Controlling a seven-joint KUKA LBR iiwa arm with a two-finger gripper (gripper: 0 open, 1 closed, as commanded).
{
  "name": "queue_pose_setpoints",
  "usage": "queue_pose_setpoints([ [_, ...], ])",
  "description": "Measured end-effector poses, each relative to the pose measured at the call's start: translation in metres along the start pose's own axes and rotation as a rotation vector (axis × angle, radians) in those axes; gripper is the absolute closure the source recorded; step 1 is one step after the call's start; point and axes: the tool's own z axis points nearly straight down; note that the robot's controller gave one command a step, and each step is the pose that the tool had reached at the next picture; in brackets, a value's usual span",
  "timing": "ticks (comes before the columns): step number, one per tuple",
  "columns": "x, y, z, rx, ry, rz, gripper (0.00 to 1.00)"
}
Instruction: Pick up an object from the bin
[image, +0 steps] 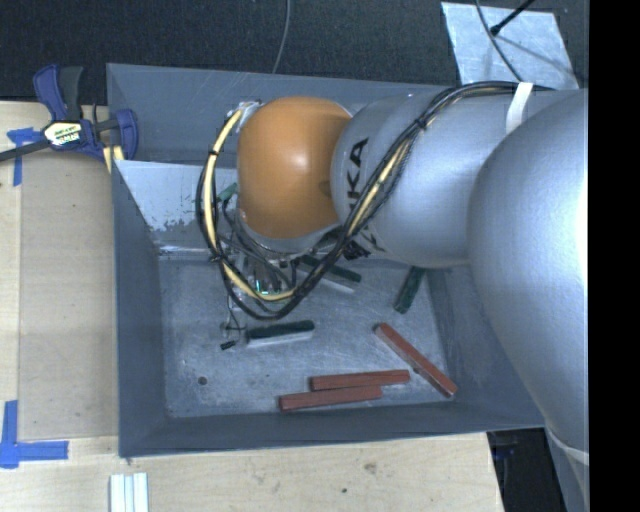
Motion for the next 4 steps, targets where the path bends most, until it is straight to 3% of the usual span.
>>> queue_pose_setpoints([
  [1, -0.002, -0.001, -0.005, -0.002, -0.008, 0.003, 0.00],
  [2, 0.003, -0.058, 0.072, -0.001, -0.012, -0.027, 0.00],
  [3, 0.004, -0.076, 0.084, 0.000, -0.005, -0.067, 0.00],
  [4, -0.003, -0.080, 0.058, -0.001, -0.012, -0.104, 0.00],
])
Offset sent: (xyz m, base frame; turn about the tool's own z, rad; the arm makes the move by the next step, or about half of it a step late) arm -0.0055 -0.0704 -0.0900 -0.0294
